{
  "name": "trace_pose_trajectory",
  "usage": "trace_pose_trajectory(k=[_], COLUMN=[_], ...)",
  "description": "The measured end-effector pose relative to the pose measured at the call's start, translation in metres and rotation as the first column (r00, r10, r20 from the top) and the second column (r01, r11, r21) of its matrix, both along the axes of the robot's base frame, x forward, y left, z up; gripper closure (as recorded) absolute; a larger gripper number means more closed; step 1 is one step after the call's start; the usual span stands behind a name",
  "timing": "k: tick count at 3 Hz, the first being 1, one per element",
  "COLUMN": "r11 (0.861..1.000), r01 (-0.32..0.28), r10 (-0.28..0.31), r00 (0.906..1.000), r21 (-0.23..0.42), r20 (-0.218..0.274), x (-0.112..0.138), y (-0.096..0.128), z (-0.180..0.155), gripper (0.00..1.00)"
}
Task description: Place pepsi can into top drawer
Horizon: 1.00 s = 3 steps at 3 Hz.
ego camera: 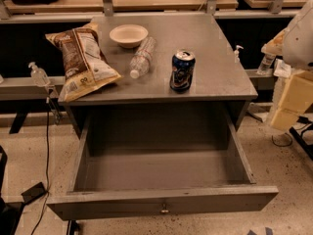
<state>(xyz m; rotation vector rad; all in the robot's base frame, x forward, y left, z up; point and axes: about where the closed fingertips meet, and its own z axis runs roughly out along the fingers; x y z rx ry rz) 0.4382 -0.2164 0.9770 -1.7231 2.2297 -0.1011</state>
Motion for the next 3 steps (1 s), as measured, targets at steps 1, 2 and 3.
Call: trace_pose_trajectory(k=[1,2,3], r11=[1.0,0.996,0.954], r01=[0.0,-0.018,-0.033], r10=[0.0,0.013,-0.027], r00=[1.0,0.9979,0.9811], r21=[0.0,0.089,0.299], r20=[0.0,0.063,0.191], x=[0.0,0.022,0.075], y=[0.0,0.008,0.021], z=[0.0,0.004,0.018], gripper=[0.0,0.0,0.0])
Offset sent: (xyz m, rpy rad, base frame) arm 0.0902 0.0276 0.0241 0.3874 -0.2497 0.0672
